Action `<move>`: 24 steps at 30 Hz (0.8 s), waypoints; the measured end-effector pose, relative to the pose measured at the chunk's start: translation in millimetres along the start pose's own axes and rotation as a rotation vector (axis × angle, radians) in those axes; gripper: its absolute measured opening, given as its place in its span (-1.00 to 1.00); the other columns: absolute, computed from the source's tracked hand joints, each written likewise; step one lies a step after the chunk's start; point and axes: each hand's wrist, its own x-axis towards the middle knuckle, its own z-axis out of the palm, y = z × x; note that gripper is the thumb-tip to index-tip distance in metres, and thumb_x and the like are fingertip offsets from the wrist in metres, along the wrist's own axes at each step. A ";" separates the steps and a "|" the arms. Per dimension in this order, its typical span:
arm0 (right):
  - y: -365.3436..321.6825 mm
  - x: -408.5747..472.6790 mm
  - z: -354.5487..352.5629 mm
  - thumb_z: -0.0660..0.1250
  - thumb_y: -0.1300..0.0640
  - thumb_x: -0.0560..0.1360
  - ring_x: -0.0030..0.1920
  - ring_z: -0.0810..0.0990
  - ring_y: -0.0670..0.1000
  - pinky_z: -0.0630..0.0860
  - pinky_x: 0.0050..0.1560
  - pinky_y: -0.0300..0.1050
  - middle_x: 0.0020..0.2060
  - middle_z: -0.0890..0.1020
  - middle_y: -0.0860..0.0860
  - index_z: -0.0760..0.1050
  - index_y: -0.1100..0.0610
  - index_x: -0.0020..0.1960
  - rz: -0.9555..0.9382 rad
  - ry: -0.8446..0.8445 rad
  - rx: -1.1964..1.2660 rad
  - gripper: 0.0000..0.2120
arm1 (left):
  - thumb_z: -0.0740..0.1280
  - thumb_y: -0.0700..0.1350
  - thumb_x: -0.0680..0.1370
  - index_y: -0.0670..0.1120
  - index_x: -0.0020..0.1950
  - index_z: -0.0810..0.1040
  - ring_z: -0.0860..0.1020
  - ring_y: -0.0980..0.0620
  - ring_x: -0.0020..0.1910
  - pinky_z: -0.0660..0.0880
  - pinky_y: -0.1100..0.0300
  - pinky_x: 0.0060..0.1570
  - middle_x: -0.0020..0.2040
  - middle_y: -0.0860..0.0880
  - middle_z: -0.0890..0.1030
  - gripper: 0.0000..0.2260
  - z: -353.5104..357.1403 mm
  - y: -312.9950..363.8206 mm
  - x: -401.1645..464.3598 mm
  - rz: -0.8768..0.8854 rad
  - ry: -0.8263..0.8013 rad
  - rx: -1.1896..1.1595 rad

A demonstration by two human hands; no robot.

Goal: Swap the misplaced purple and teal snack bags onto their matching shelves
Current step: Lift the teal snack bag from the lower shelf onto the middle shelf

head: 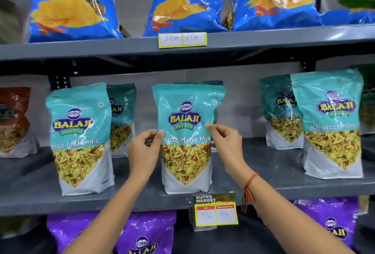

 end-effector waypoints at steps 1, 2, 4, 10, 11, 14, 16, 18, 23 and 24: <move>0.5 -2.5 -1.9 0.42 -0.18 0.47 -0.02 0.74 0.12 0.66 0.01 0.16 -0.13 0.78 0.08 0.72 0.13 -0.08 0.019 -0.018 0.021 -0.64 | 0.43 -0.02 0.49 0.02 -0.01 0.60 0.59 0.28 -0.16 0.45 0.34 -0.16 -0.17 0.20 0.61 -0.89 -3.1 -1.2 -1.4 -0.033 -0.038 -0.039; 1.3 -5.6 -4.1 0.42 -0.16 0.49 0.05 0.73 0.10 0.67 0.04 0.10 -0.06 0.77 0.04 0.71 0.11 0.00 0.035 -0.042 0.019 -0.67 | 0.45 0.04 0.46 0.04 0.07 0.58 0.60 0.25 -0.10 0.47 0.29 -0.10 -0.09 0.19 0.62 -0.78 -6.6 -4.3 -3.1 -0.069 -0.085 -0.071; 6.1 -14.8 -11.2 0.44 -0.21 0.46 0.13 0.69 0.00 0.65 0.12 -0.05 0.08 0.71 -0.05 0.62 0.02 0.21 0.072 -0.113 -0.029 -0.57 | 0.48 0.24 0.32 0.10 0.30 0.46 0.61 0.25 -0.05 0.51 0.19 0.02 0.06 0.17 0.62 -0.40 -15.6 -16.6 -7.9 -0.153 -0.210 -0.079; 32.5 -44.0 -33.3 0.61 -0.17 0.28 0.24 0.59 -0.19 0.54 0.34 -0.08 0.28 0.59 -0.18 0.21 -0.16 0.48 0.096 -0.640 -0.429 -0.09 | 0.55 0.37 0.01 0.14 0.49 0.14 0.64 0.10 0.08 0.54 0.03 0.19 0.14 0.04 0.64 0.15 -34.4 -48.1 -35.2 -0.353 -0.656 0.185; 31.3 -46.0 -33.9 0.61 -0.14 0.30 0.23 0.60 -0.18 0.55 0.31 -0.10 0.28 0.60 -0.18 0.22 -0.15 0.48 0.077 -0.669 -0.489 -0.12 | 0.56 0.38 0.00 0.14 0.45 0.23 0.65 0.13 0.04 0.56 0.02 0.17 0.09 0.06 0.67 0.09 -33.9 -51.1 -38.3 -0.341 -0.667 0.201; 25.6 -46.6 -33.6 0.61 -0.12 0.30 0.26 0.59 -0.13 0.54 0.28 -0.17 0.30 0.60 -0.16 0.27 -0.09 0.49 0.067 -0.682 -0.496 -0.13 | 0.57 0.36 0.02 0.16 0.27 0.43 0.69 0.14 -0.02 0.60 -0.04 0.12 0.02 0.06 0.71 -0.13 -30.5 -56.1 -39.2 -0.318 -0.663 0.161; 25.3 -45.8 -34.9 0.63 -0.13 0.28 0.27 0.59 -0.13 0.52 0.30 -0.16 0.31 0.60 -0.16 0.29 -0.08 0.49 0.066 -0.670 -0.494 -0.12 | 0.59 0.29 0.07 0.14 0.25 0.46 0.69 0.14 -0.02 0.61 -0.03 0.11 0.04 0.06 0.71 -0.20 -27.5 -54.9 -38.1 -0.319 -0.680 0.143; 26.2 -44.0 -38.1 0.63 -0.13 0.27 0.26 0.60 -0.12 0.53 0.31 -0.13 0.29 0.61 -0.16 0.31 -0.08 0.48 0.068 -0.668 -0.505 -0.13 | 0.59 0.23 0.11 0.14 0.25 0.47 0.68 0.16 -0.03 0.61 -0.01 0.11 0.03 0.06 0.71 -0.25 -23.6 -52.8 -37.8 -0.318 -0.687 0.135; 30.8 -32.4 -54.4 0.65 -0.06 0.27 0.25 0.61 -0.14 0.54 0.31 -0.16 0.28 0.63 -0.15 0.36 -0.08 0.46 0.124 -0.655 -0.496 -0.17 | 0.61 0.22 0.10 0.14 0.21 0.49 0.68 0.15 -0.02 0.60 -0.02 0.12 0.01 0.08 0.72 -0.28 -2.7 -52.4 -34.9 -0.315 -0.694 0.115; 32.4 -29.9 -58.6 0.65 -0.05 0.28 0.25 0.61 -0.14 0.53 0.29 -0.21 0.28 0.63 -0.15 0.36 -0.08 0.46 0.135 -0.652 -0.494 -0.17 | 0.60 0.23 0.10 0.16 0.19 0.49 0.67 0.16 -0.02 0.59 -0.01 0.13 0.02 0.10 0.71 -0.29 3.1 -52.5 -34.7 -0.310 -0.694 0.117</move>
